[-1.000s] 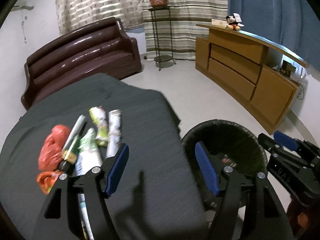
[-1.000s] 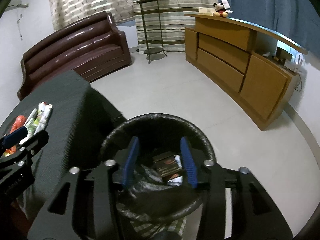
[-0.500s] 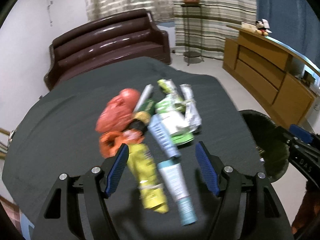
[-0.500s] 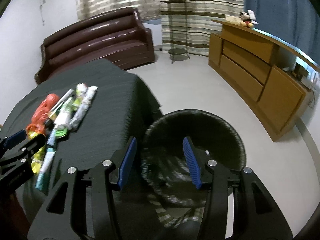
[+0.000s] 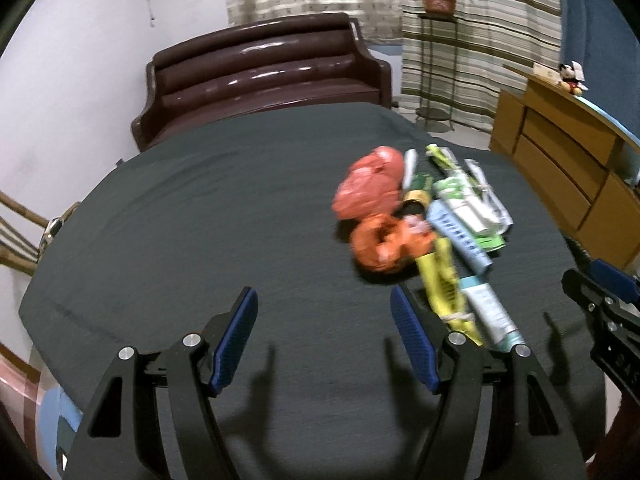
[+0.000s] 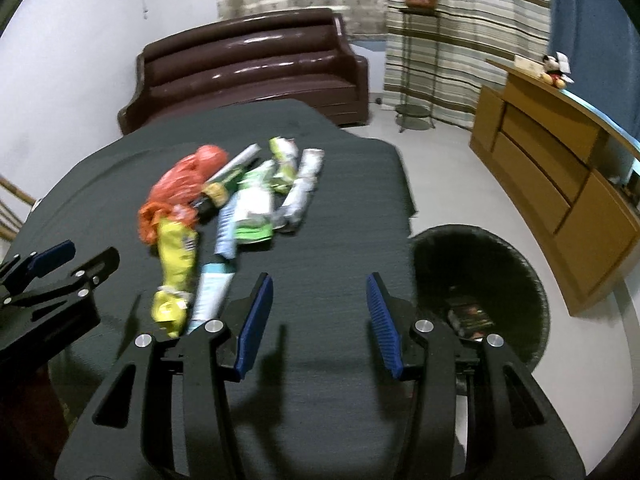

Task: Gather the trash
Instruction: 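Move both open grippers back over the trash on the table, then grasp the blue-white toothpaste tube with the right gripper while the left gripper grasps the yellow wrapper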

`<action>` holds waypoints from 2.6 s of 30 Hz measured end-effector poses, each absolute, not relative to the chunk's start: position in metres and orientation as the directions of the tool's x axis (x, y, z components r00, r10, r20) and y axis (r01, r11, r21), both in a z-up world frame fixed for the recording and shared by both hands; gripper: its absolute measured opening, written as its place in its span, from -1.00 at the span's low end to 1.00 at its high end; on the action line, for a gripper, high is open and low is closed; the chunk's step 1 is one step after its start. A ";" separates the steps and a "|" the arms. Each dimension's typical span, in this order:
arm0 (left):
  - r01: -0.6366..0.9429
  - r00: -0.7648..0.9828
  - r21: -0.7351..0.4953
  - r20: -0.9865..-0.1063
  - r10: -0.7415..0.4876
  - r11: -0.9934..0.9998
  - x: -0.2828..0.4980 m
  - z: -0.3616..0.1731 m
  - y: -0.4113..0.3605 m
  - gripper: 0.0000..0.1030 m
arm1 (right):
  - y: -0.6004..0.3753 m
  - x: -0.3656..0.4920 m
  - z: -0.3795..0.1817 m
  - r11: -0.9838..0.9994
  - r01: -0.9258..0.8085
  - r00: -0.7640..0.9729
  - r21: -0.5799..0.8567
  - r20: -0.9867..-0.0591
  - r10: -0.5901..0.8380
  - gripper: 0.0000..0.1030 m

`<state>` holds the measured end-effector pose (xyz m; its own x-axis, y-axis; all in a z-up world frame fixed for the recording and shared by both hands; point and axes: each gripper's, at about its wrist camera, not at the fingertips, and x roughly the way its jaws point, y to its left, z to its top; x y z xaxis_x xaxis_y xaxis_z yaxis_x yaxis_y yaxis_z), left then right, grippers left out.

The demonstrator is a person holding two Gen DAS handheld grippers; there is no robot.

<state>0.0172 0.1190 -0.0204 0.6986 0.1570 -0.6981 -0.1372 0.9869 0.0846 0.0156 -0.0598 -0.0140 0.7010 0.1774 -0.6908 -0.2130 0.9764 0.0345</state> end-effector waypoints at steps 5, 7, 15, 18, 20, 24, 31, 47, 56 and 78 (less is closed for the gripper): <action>-0.178 0.690 0.092 -0.699 0.191 0.980 0.009 -0.026 0.144 0.30 | -0.036 0.010 -0.016 0.966 -0.256 0.685 0.032 -0.699 0.205 -0.08; -0.190 0.684 0.089 -0.702 0.197 0.978 0.007 -0.028 0.151 0.30 | -0.025 0.010 -0.019 0.963 -0.270 0.679 0.028 -0.704 0.211 -0.08; -0.205 0.672 0.071 -0.714 0.193 0.976 0.003 -0.031 0.163 0.30 | -0.003 0.008 -0.031 0.949 -0.315 0.644 0.006 -0.734 0.219 -0.17; -0.198 0.672 0.063 -0.718 0.183 0.978 0.005 -0.031 0.160 0.30 | 0.000 0.010 -0.036 0.948 -0.320 0.625 0.000 -0.752 0.211 -0.39; -0.193 0.671 0.059 -0.721 0.176 0.979 0.006 -0.032 0.159 0.30 | 0.000 0.012 -0.039 0.947 -0.321 0.616 0.003 -0.759 0.211 -0.52; -0.181 0.669 0.053 -0.725 0.162 0.982 0.009 -0.032 0.156 0.30 | 0.000 0.012 -0.040 0.944 -0.329 0.613 0.006 -0.760 0.218 -0.72; -0.147 0.669 0.044 -0.731 0.132 0.988 0.012 -0.030 0.141 0.30 | -0.010 0.007 -0.036 0.945 -0.327 0.622 0.011 -0.751 0.224 -0.72; -0.080 0.666 0.015 -0.743 0.065 0.997 0.023 -0.023 0.099 0.34 | -0.064 0.008 -0.028 0.966 -0.257 0.661 0.019 -0.726 0.190 -0.73; -0.053 0.661 0.056 -0.746 0.077 0.997 0.033 -0.028 0.065 0.37 | -0.087 0.013 -0.027 0.973 -0.228 0.664 0.047 -0.723 0.191 -0.72; 0.001 0.656 0.045 -0.754 0.033 0.999 0.027 -0.040 0.062 -0.50 | -0.098 0.015 -0.029 0.974 -0.217 0.662 0.068 -0.723 0.198 -0.72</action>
